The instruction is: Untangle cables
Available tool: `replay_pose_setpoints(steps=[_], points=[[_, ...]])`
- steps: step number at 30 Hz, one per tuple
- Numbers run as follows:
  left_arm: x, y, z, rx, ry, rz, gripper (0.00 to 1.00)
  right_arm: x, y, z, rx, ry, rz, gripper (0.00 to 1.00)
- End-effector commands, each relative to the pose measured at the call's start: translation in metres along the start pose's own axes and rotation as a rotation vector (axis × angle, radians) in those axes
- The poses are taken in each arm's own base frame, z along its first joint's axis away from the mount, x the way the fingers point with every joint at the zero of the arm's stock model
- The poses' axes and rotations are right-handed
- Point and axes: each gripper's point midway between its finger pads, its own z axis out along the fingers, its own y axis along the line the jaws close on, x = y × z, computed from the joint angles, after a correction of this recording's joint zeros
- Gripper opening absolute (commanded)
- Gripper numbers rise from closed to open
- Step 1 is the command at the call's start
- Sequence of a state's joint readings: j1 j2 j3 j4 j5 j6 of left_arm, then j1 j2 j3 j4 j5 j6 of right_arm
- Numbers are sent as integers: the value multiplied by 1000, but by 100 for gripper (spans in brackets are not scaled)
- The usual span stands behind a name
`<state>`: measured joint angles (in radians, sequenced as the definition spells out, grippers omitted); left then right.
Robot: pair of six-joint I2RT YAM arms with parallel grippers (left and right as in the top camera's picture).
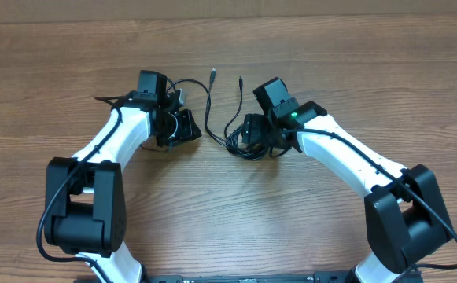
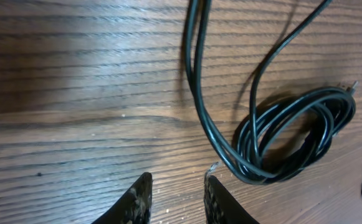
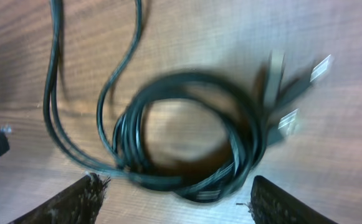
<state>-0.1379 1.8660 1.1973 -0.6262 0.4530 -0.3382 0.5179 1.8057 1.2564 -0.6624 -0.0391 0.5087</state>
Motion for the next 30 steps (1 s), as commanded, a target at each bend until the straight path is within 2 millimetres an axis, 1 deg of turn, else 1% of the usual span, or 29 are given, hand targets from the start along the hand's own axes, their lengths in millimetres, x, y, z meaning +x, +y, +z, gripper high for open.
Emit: replay_pose_setpoints(steps=[1,5,7,13,18,19,21,23,26,28,30], points=[[0,-7,-2,21,-5,12,29,-21,-2,-3,42,-89,-208,75],[0,-7,-2,20,-5,11,29,-32,-5,0,80,-133,-322,74],[0,-7,-2,20,-4,11,29,-34,-5,4,86,-138,-371,75],[0,-7,-2,20,-5,11,29,-29,-4,25,79,-105,-469,81],[0,-7,-2,20,-5,11,30,-19,-8,44,81,-58,-470,81],[0,-7,-2,20,-5,11,30,-17,-10,47,85,-50,-470,79],[0,-7,-2,20,-5,11,30,-16,-11,49,87,-43,-469,70],[0,-7,-2,20,-5,11,30,-15,-11,48,89,-37,-468,57],[0,-7,-2,20,-5,11,30,-7,-15,48,93,-2,-456,50],[0,-7,-2,20,-5,11,30,2,-17,48,88,35,-437,47],[0,-7,-2,21,-5,11,30,9,-22,48,102,67,-402,47]])
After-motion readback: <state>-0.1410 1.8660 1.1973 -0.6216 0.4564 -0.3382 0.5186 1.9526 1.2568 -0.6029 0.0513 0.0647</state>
